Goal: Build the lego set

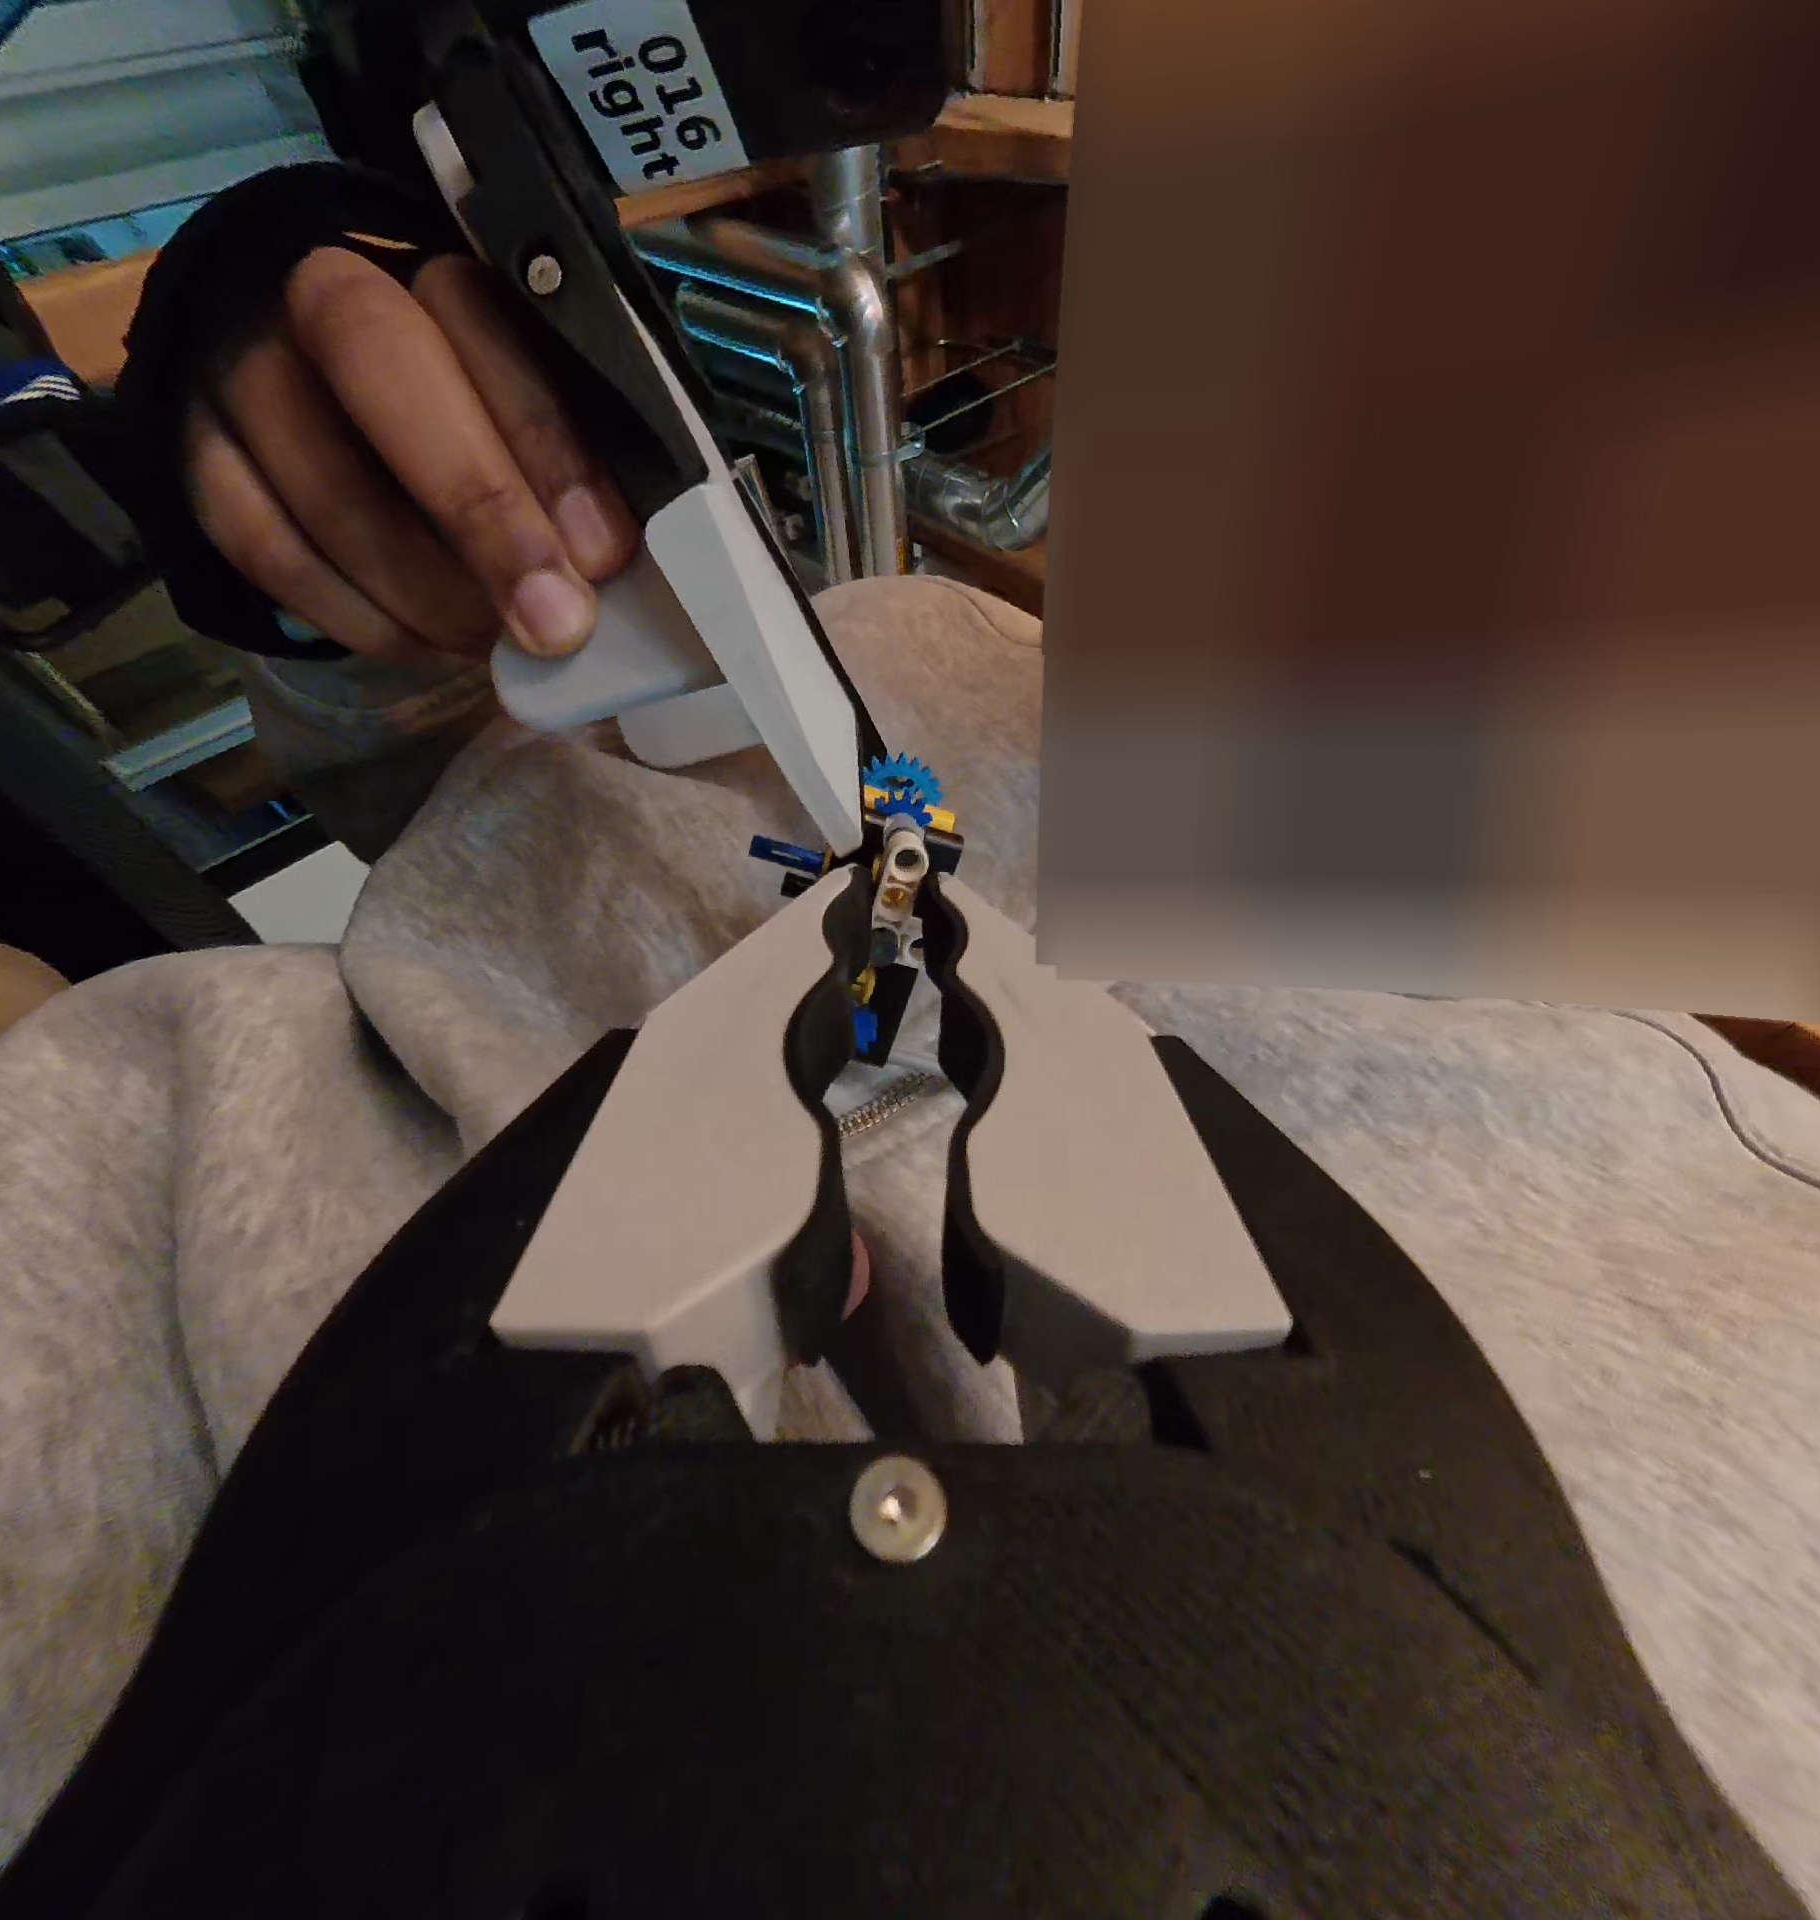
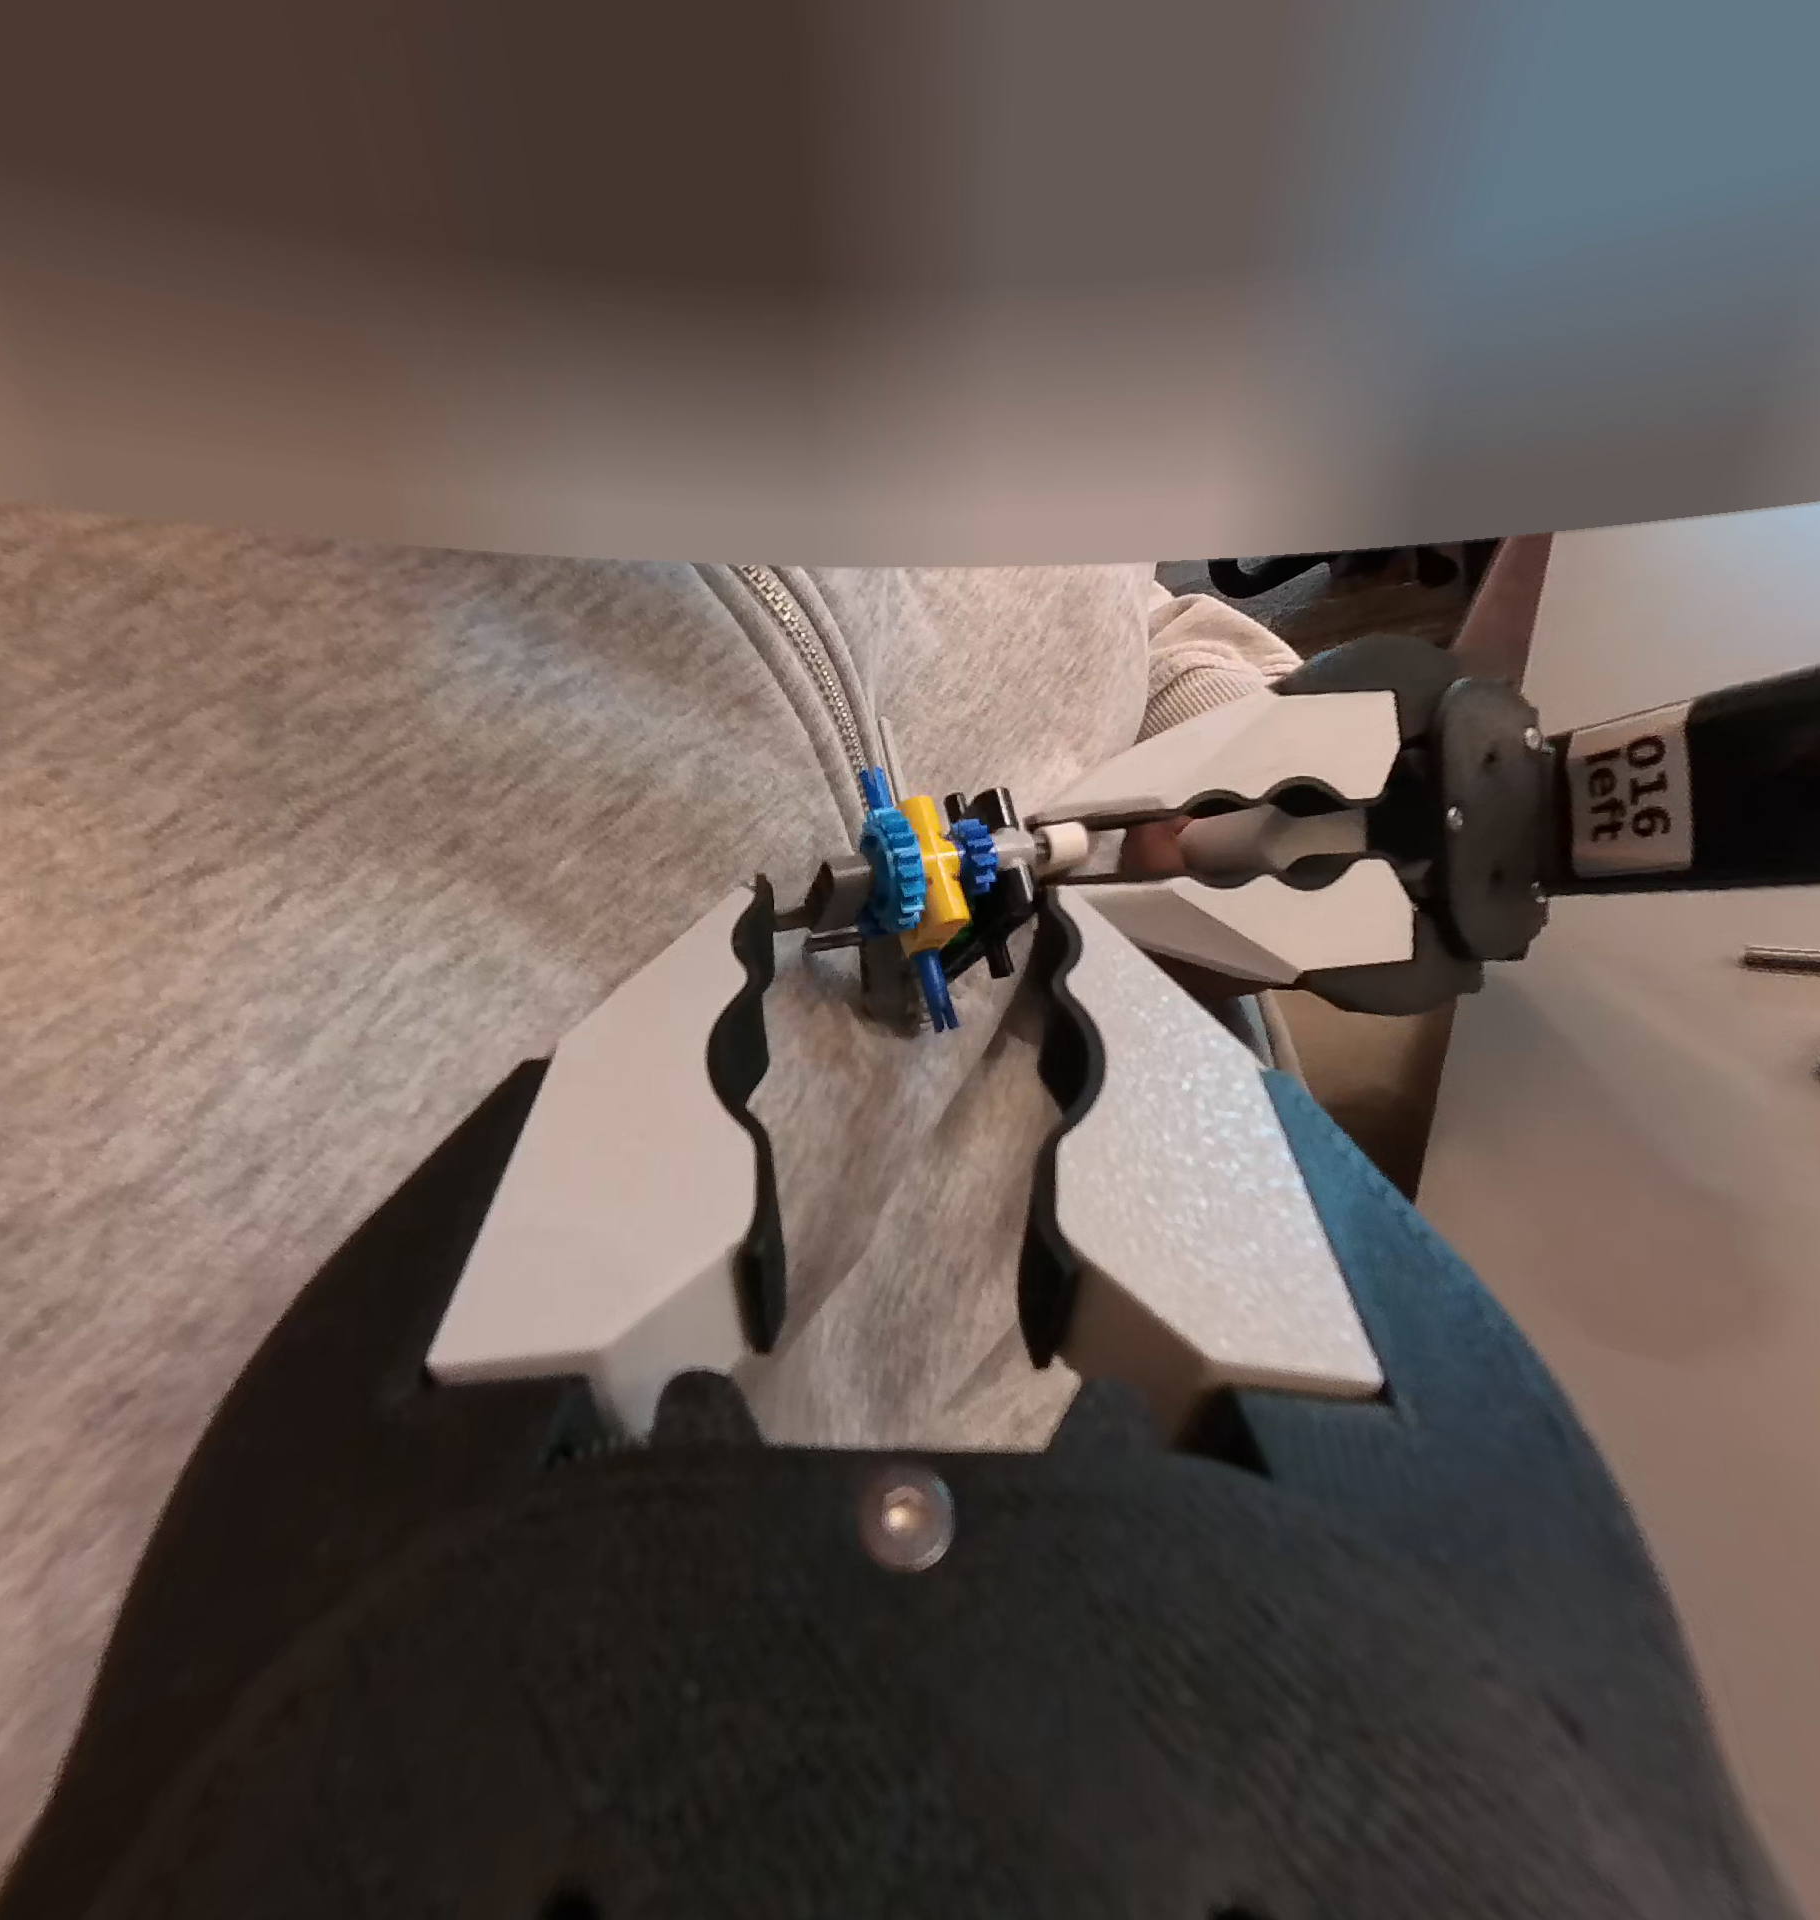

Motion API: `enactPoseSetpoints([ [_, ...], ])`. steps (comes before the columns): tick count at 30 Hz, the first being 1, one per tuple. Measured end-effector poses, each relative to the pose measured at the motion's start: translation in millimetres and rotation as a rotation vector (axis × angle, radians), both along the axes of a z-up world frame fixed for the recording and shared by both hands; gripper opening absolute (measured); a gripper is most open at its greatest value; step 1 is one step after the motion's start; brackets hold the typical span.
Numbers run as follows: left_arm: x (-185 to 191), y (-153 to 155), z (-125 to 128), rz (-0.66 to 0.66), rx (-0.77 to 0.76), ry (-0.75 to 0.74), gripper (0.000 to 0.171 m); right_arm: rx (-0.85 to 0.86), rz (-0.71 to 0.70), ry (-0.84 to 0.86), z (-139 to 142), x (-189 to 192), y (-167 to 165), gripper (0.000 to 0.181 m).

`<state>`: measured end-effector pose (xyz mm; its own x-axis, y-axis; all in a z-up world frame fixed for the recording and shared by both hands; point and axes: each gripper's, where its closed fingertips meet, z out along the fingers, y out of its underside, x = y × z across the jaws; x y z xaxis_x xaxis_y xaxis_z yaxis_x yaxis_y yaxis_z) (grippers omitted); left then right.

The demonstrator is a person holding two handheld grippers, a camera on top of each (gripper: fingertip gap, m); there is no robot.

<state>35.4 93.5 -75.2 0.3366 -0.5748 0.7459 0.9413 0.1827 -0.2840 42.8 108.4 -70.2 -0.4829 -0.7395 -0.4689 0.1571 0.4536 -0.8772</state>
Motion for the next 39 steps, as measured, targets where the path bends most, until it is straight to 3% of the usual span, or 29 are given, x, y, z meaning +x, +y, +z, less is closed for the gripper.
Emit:
enactPoseSetpoints([
  [18, 5, 5, 1, -0.015, -0.022, 0.026, 0.007, -0.059, -0.052, 0.051, 3, 4, -4, 0.059],
  [35, 4, 9, 1, -0.042, -0.031, 0.009, 0.007, -0.034, 0.05, 0.012, 2, 11, -1, 0.058],
  [39, -2, 5, -2, -0.013, -0.036, -0.007, 0.025, -0.044, 0.028, -0.038, 8, 4, -1, 0.058],
])
